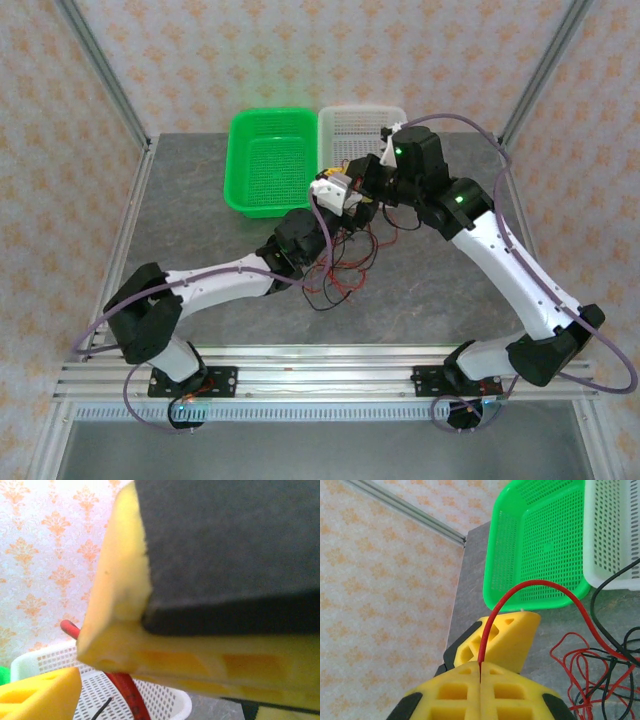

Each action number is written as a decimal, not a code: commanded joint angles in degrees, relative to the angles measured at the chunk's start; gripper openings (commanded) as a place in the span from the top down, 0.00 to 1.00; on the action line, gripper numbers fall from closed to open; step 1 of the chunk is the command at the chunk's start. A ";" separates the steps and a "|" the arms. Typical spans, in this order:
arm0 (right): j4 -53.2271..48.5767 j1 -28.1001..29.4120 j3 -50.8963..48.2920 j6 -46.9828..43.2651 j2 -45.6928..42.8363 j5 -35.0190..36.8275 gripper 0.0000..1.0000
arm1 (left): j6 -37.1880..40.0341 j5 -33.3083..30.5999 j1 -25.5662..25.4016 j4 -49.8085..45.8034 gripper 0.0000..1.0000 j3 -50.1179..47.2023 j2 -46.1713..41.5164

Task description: Untangle the cables

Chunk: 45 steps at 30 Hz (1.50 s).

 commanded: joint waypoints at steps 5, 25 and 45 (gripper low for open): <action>1.06 1.60 7.24 0.06 -5.36 -3.95 1.00 | -6.37 -1.52 4.02 -0.37 0.22 -5.34 7.63; -3.07 1.52 18.94 -2.79 -3.14 0.29 1.00 | -10.11 -5.59 4.76 1.86 0.27 -25.08 -4.41; -1.51 1.43 40.63 -6.65 3.97 3.79 1.00 | -16.29 -3.46 3.92 5.31 0.30 -30.11 -4.43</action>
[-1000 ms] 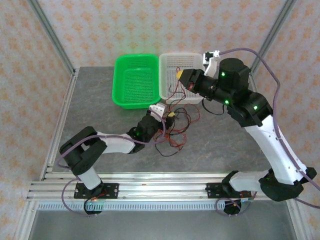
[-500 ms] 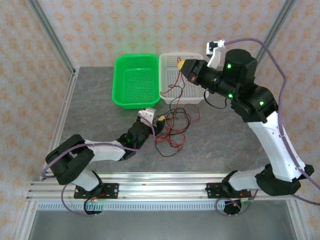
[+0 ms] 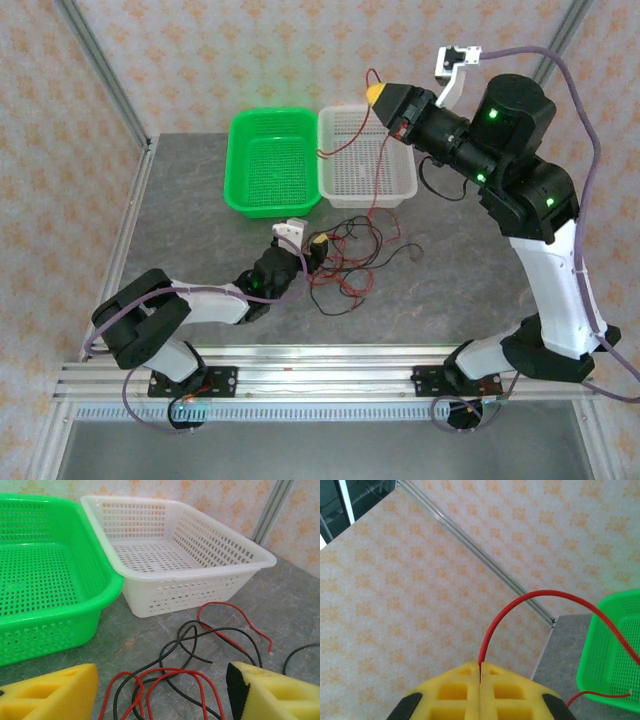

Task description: Untangle the cables

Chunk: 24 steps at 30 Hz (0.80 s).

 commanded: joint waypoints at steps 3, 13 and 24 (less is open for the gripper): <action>5.18 -0.19 6.80 -5.09 1.81 5.19 1.00 | -2.21 0.35 -0.71 2.33 0.30 -2.14 -0.91; 11.27 -4.76 6.79 -11.26 8.11 5.56 1.00 | -3.58 -4.36 -2.79 -6.66 0.30 -4.82 -12.87; 15.18 -13.80 1.68 -14.95 19.51 0.01 1.00 | -8.13 -11.85 -2.79 -33.58 0.28 -3.33 -36.91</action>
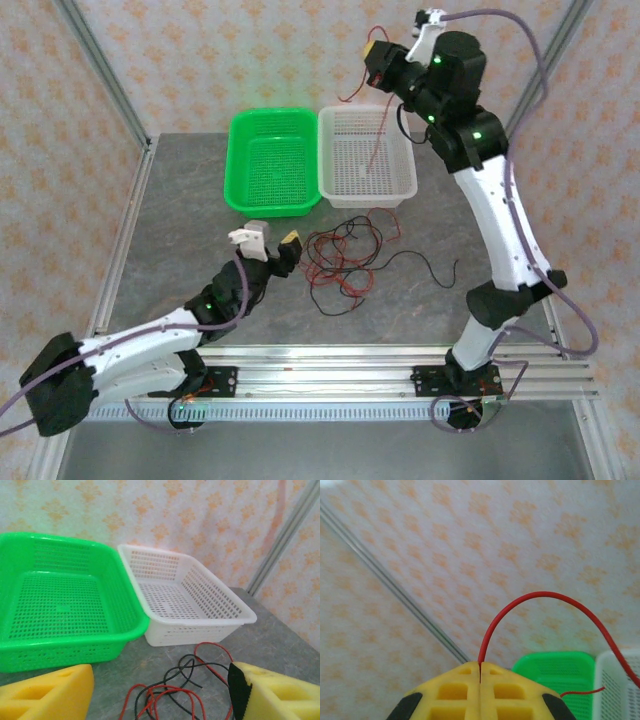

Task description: Untangle the cables

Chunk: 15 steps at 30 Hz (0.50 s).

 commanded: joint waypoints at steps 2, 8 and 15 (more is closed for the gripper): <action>4.78 -2.71 -4.44 -2.16 1.71 -2.59 1.00 | -4.33 -3.56 -0.21 -15.04 0.27 1.45 -6.36; 10.58 -5.86 -12.82 -1.61 4.94 -4.58 1.00 | -11.09 -1.40 -0.11 -18.05 0.12 -1.63 -14.70; 13.07 -7.58 -14.81 -2.08 13.05 -6.43 1.00 | -14.46 -0.54 1.00 -21.21 0.01 -5.24 -24.90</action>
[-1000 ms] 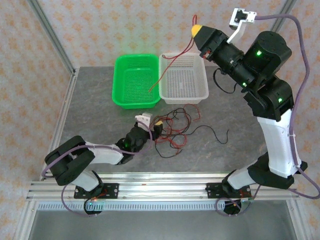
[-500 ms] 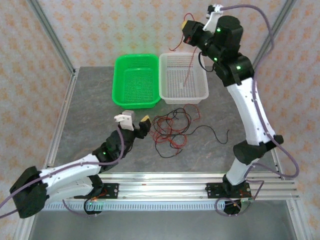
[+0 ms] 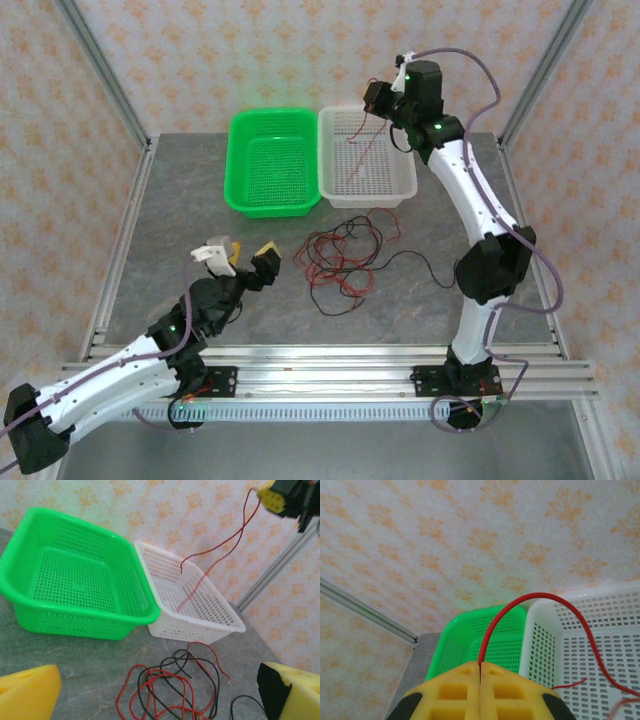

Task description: Untangle the cables

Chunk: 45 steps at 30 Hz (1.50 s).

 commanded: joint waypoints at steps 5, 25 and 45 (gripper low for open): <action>3.40 -0.68 -1.88 -1.39 8.94 -2.02 1.00 | -3.05 -0.10 0.82 -11.01 0.01 3.15 -3.88; -10.11 -0.67 3.72 -1.41 22.17 10.36 0.40 | -17.22 2.22 0.88 -32.41 0.13 23.06 23.52; -12.24 3.54 -17.07 -3.51 -6.60 14.52 0.33 | -24.94 15.51 6.87 -17.48 0.29 19.28 41.25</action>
